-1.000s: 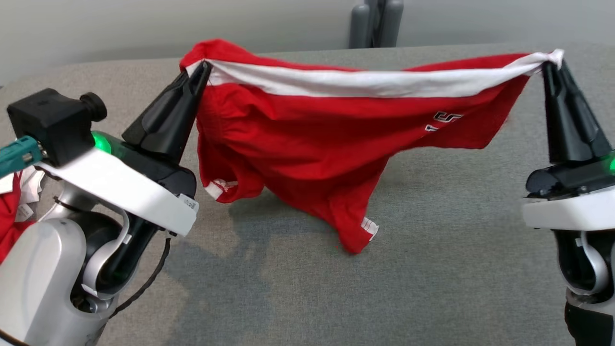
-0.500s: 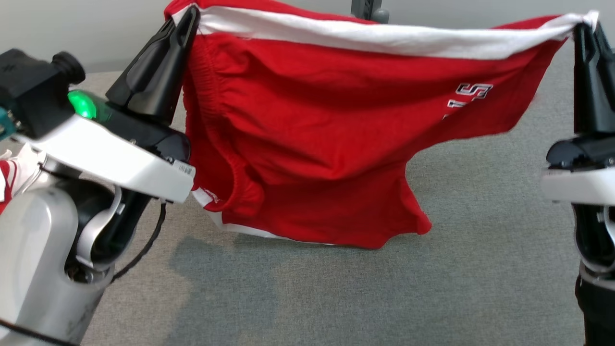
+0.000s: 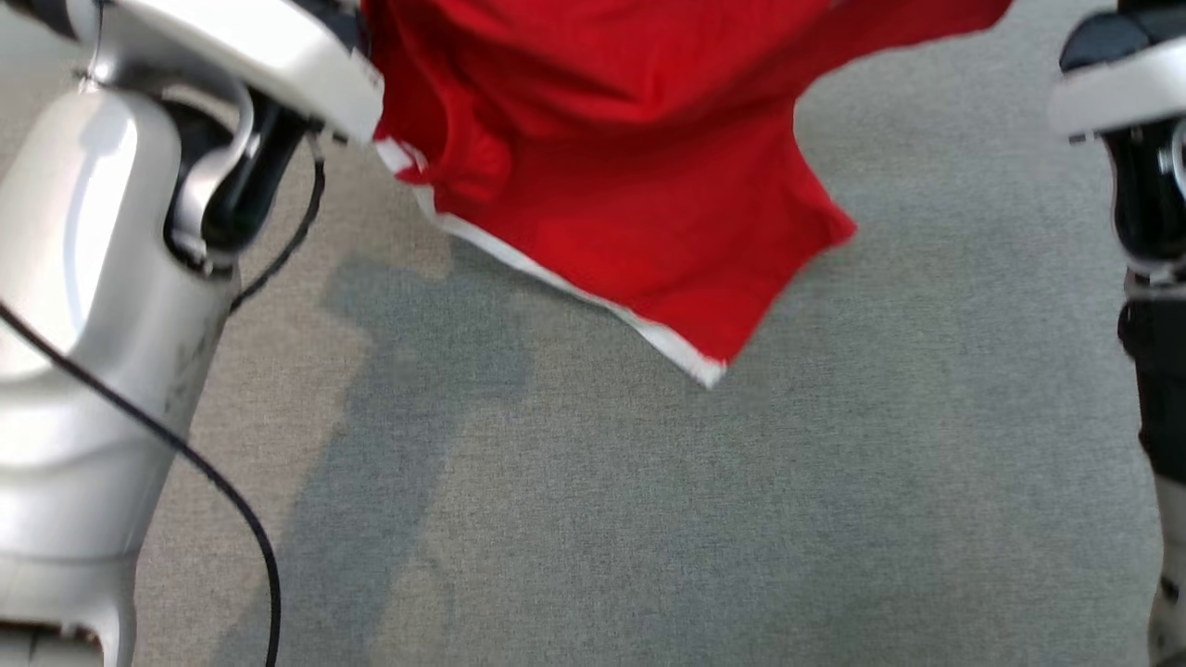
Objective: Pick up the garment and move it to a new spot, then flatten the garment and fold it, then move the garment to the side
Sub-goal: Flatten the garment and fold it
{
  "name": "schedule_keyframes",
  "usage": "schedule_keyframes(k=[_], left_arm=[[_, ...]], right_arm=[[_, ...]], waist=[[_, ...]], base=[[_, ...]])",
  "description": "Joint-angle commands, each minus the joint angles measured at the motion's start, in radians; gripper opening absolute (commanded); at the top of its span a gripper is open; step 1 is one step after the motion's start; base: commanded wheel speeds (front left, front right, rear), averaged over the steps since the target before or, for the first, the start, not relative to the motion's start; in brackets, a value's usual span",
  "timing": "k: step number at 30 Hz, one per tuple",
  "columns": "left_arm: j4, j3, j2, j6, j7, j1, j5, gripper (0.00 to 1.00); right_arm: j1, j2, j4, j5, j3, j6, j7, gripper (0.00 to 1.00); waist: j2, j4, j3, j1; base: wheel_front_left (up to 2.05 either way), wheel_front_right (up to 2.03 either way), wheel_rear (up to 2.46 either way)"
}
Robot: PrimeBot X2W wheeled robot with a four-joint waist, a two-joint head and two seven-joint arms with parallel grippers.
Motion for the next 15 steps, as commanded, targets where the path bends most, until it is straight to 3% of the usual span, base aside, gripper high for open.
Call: schedule_keyframes(k=[1, 7, 15], left_arm=[[0.068, 0.0, -0.013, -0.012, -0.024, -0.061, 0.015, 0.0], [0.373, 0.016, -0.098, -0.047, -0.169, -0.268, 0.025, 0.0], [0.7, 0.037, -0.14, -0.063, -0.315, -0.441, 0.046, 0.0]], right_arm=[[-0.063, -0.013, 0.058, 0.01, 0.021, 0.0, -0.014, 0.0], [-0.315, -0.013, 0.335, 0.024, 0.092, 0.0, -0.086, 0.0], [-0.54, 0.029, 0.634, 0.037, 0.146, 0.0, -0.177, 0.0]], waist=[[0.0, 0.01, 0.03, 0.0], [0.0, 0.018, 0.081, 0.0], [0.0, 0.001, 0.107, 0.0]], base=[[0.0, 0.0, 0.0], [0.0, 0.0, 0.0], [0.0, 0.0, 0.0]])
